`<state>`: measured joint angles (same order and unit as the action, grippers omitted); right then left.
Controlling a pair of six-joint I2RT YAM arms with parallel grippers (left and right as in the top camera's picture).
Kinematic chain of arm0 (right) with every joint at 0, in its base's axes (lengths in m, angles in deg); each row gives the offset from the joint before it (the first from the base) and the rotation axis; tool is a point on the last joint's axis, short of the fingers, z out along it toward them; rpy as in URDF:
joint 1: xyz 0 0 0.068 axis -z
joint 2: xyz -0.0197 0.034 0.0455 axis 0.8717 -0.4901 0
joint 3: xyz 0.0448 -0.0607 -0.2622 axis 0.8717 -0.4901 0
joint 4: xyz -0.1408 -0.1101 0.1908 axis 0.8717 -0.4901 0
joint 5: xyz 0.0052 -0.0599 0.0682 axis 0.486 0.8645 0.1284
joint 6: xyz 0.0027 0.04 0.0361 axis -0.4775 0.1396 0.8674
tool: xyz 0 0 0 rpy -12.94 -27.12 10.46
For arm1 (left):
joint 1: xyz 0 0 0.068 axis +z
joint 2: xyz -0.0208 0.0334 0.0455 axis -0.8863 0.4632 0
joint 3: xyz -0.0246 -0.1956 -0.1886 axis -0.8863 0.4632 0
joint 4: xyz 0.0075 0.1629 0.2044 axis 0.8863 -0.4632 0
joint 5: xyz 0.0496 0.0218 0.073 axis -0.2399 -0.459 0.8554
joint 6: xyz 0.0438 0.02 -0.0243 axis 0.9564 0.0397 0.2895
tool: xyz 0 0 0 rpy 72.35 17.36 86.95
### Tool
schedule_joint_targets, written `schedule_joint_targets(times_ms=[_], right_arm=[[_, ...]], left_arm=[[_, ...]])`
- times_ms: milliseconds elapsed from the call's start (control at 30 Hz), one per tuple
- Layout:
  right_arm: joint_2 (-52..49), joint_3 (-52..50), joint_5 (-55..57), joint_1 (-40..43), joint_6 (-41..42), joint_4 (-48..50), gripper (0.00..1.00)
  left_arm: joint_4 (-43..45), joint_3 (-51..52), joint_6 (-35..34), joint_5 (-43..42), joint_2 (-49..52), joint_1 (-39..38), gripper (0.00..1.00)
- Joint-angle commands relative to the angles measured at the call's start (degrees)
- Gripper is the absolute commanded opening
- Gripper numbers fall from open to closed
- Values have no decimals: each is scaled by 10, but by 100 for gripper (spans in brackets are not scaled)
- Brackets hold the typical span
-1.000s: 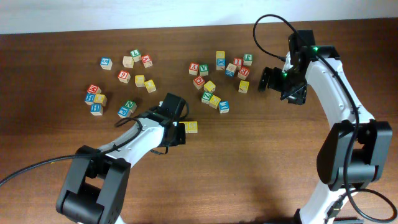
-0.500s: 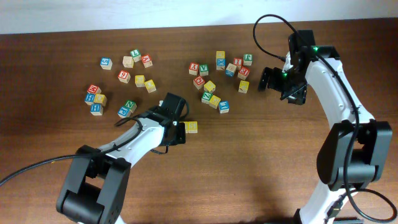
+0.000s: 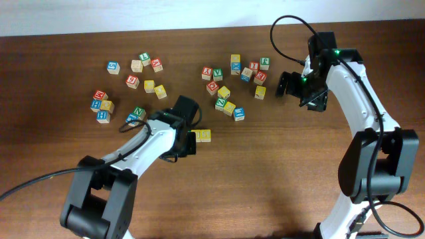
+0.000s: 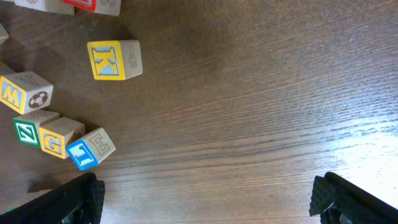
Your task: Spell out RSS
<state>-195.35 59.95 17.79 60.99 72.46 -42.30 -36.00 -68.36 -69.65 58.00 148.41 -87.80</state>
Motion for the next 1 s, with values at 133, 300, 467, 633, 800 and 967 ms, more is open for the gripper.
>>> schedule_joint_targets(times_ms=[133, 300, 467, 633, 800, 967], right_arm=[[14, 12, 5, 1, 3, 0, 98], [14, 12, 5, 1, 3, 0, 98], [14, 12, -41, 0, 35, 31, 98], [14, 12, -115, 0, 29, 9, 98], [12, -18, -121, -32, -42, 2, 98], [11, -63, -102, -76, -49, 5, 98]], left_arm=[[-47, -60, 15, 4, -83, 52, 0], [-29, -59, 58, -48, -70, 122, 0], [-22, -59, 61, -72, -26, 124, 0], [-18, -59, 61, -74, 30, 124, 0], [-21, -59, 62, -107, 43, 124, 0], [-11, -59, 61, -108, 56, 124, 0]])
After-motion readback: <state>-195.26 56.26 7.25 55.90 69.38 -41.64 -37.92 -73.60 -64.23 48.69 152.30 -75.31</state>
